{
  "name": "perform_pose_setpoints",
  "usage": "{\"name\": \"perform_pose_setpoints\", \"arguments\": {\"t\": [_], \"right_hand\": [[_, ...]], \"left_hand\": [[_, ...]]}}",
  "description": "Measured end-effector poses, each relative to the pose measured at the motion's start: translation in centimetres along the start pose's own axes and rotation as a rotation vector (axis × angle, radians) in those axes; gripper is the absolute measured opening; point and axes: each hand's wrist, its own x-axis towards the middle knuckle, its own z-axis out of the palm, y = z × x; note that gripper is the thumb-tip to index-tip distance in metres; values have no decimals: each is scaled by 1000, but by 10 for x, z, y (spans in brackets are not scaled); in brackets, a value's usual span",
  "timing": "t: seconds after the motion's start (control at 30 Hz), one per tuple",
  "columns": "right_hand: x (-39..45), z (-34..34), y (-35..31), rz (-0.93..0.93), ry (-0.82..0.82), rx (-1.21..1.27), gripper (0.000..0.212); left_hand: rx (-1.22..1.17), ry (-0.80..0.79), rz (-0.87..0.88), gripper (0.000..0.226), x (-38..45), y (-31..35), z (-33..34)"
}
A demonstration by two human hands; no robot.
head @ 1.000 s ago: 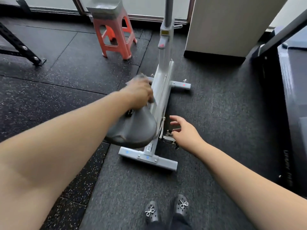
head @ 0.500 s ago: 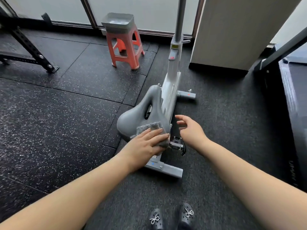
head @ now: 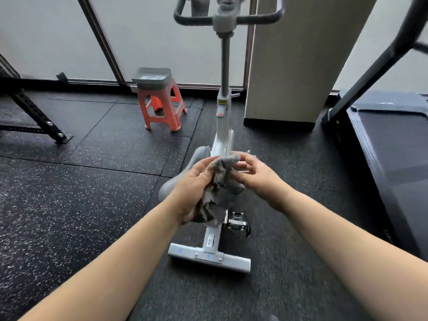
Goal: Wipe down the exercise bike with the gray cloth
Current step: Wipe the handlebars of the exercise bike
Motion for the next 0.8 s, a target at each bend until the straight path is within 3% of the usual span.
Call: {"name": "perform_pose_setpoints", "arguments": {"t": [0.17, 0.37, 0.47, 0.53, 0.63, 0.7, 0.8], "right_hand": [[-18, -45, -17, -35, 109, 48, 10], [-37, -124, -10, -51, 272, 34, 11], [-46, -172, -10, -52, 269, 45, 17], [-51, -206, -8, -63, 257, 32, 13], [-56, -257, -5, -77, 239, 42, 8], [-56, -287, -1, -73, 228, 20, 10], [-45, -319, 4, -68, 267, 0, 15]], "left_hand": [[61, 46, -94, 27, 9, 1, 50], [626, 60, 191, 28, 41, 4, 116], [829, -26, 295, 49, 58, -1, 170], [903, -23, 310, 52, 72, -5, 203], [908, -10, 301, 37, 94, -7, 239], [909, 34, 307, 31, 110, -8, 253], [1011, 264, 483, 26, 125, -15, 275]]}}
